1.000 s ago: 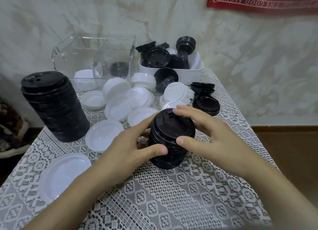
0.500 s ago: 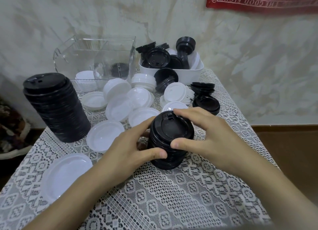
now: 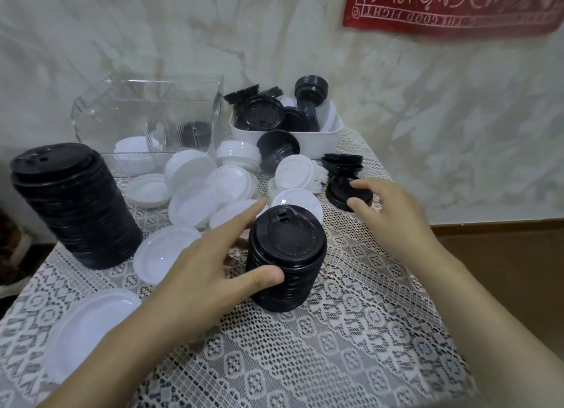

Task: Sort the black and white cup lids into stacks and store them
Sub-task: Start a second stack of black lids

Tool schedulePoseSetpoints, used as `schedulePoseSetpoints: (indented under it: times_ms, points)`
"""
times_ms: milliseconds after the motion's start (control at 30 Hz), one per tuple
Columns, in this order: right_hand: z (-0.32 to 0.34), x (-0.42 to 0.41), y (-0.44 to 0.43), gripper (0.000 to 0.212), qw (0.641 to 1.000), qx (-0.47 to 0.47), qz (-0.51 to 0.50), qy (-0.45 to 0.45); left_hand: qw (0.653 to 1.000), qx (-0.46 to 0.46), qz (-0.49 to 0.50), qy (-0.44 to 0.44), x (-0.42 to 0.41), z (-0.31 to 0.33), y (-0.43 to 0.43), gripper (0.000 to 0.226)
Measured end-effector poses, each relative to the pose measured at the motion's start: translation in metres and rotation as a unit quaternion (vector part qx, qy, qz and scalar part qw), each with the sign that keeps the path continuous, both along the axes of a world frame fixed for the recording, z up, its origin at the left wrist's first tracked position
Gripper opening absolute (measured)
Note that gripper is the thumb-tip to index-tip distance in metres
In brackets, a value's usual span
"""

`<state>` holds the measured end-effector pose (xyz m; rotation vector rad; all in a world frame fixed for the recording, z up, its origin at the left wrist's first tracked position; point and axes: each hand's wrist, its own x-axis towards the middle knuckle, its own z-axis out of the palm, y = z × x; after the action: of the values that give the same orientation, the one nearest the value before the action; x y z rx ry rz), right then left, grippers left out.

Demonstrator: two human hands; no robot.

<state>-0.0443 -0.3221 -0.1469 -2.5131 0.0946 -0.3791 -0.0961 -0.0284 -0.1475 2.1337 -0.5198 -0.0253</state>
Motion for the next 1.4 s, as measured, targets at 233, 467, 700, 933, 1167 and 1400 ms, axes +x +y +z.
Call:
schedulePoseSetpoints:
  times_ms: [233,467,700,933,1167,1400]
  points:
    - [-0.028,0.031,-0.008,0.061,0.993,-0.078,-0.038,0.075,1.0,-0.021,0.009,-0.005,-0.003,-0.003,-0.011,0.079]
    - [-0.01,0.012,-0.011,0.046,0.998,0.044,-0.018,0.042,1.0,-0.018,0.011,-0.004,-0.005,-0.002,-0.01,0.079]
    - [0.047,-0.055,0.018,0.045,0.941,0.272,0.196,0.044,1.0,-0.018,0.014,0.008,-0.006,0.0,-0.011,0.083]
    - [0.044,-0.065,0.041,0.052,0.932,0.191,0.291,0.102,1.0,-0.03,-0.007,0.007,-0.006,0.0,-0.01,0.072]
    - [0.039,-0.064,0.044,0.047,0.935,0.207,0.279,0.073,0.999,-0.04,-0.004,0.031,-0.002,0.0,-0.006,0.086]
    - [0.039,-0.065,0.044,0.052,0.935,0.199,0.284,0.079,0.998,-0.055,0.005,0.031,-0.003,0.003,-0.007,0.08]
